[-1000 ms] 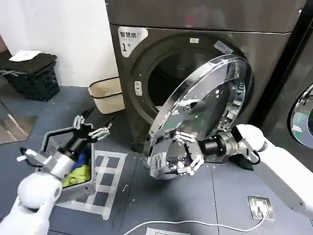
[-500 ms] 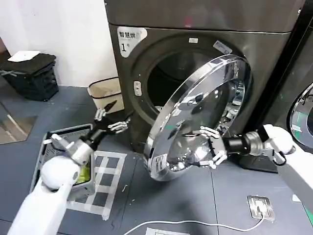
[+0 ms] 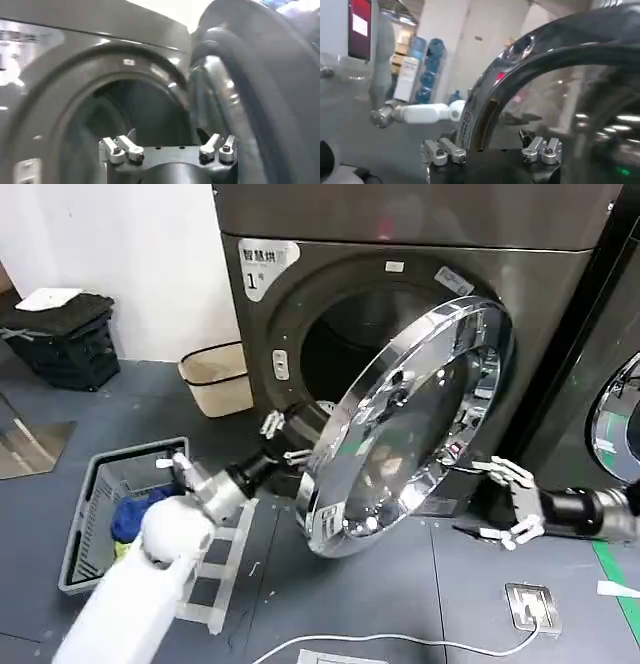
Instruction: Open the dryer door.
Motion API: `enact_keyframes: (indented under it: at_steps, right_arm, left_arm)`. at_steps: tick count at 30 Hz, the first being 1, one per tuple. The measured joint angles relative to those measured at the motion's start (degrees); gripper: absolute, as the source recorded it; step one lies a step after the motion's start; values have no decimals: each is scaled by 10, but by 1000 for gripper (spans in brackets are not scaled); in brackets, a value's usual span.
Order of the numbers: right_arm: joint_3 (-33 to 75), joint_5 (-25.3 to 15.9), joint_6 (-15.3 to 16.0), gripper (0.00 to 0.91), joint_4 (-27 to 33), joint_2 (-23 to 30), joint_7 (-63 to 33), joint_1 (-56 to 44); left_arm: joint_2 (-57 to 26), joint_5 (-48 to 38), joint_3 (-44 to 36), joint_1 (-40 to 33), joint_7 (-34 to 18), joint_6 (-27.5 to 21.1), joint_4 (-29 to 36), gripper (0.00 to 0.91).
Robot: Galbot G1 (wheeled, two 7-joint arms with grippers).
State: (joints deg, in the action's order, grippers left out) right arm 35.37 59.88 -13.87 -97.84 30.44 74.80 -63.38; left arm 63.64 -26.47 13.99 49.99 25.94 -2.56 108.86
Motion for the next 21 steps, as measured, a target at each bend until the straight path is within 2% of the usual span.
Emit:
enact_keyframes:
  at_steps: [5,14,17,21]
  right_arm:
    - [128,16,-10,907,-12,13,-2,-102]
    - [323,16,-60,907,-27,71,-61,-280]
    - [379,5,-76,907,-35,103,-101,-322]
    - [443,-29,-100,907,-37,150,-156,-366]
  left_arm:
    - [11,-1,-33,-17,1,1,-1,907]
    - [31,-2,-86,-47,1,5,-15,907]
    - [38,-4,-106,-61,1,8,-22,907]
    - [49,-3,-134,-78,0,12,-36,907]
